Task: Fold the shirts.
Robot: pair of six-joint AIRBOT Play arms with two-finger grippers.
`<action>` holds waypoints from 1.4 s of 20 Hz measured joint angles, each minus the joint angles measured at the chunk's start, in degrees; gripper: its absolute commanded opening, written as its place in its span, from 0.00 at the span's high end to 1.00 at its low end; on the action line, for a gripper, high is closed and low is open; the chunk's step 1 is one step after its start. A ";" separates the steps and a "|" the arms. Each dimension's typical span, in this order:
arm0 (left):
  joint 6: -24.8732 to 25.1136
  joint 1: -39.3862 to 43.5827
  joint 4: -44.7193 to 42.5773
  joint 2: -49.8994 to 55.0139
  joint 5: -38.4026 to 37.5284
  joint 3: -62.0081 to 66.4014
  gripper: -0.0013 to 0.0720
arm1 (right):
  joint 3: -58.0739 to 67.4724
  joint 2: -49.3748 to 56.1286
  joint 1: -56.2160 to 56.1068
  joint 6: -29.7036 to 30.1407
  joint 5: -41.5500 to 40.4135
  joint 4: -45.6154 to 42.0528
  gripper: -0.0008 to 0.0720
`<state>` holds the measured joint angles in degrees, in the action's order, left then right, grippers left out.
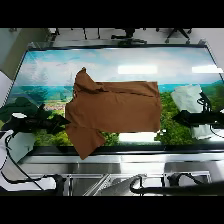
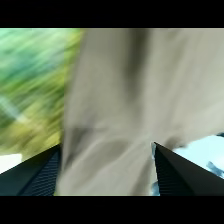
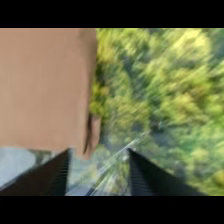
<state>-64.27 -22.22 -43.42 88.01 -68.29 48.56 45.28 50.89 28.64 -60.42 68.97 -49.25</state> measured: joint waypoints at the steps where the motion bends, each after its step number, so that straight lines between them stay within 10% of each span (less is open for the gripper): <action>1: 0.68 1.14 0.57 1.62 0.85 1.01 0.54 | -1.07 0.11 -0.33 0.00 -0.02 0.22 0.36; 3: 1.62 3.58 1.42 4.79 1.60 3.50 0.95 | -2.97 0.61 -1.01 0.02 -0.46 0.39 0.36; 13: 2.36 3.50 0.85 5.09 -3.56 10.99 0.96 | -5.27 10.95 -7.43 2.38 -3.74 6.38 0.36; 15: 2.25 2.49 0.85 4.52 -5.22 11.21 0.96 | -5.29 13.40 -9.62 4.22 -5.62 9.14 0.88; 16: 2.25 2.19 0.85 4.39 -5.75 11.26 0.96 | -5.27 14.27 -10.38 5.09 -6.73 9.92 0.94; 28: 0.79 1.27 12.22 -22.05 -16.28 32.83 0.96 | 28.85 -8.44 -5.97 8.28 -0.96 19.23 0.96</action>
<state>-63.48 -20.95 -31.20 65.95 -84.58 81.38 74.13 42.46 22.68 -52.14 68.01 -30.02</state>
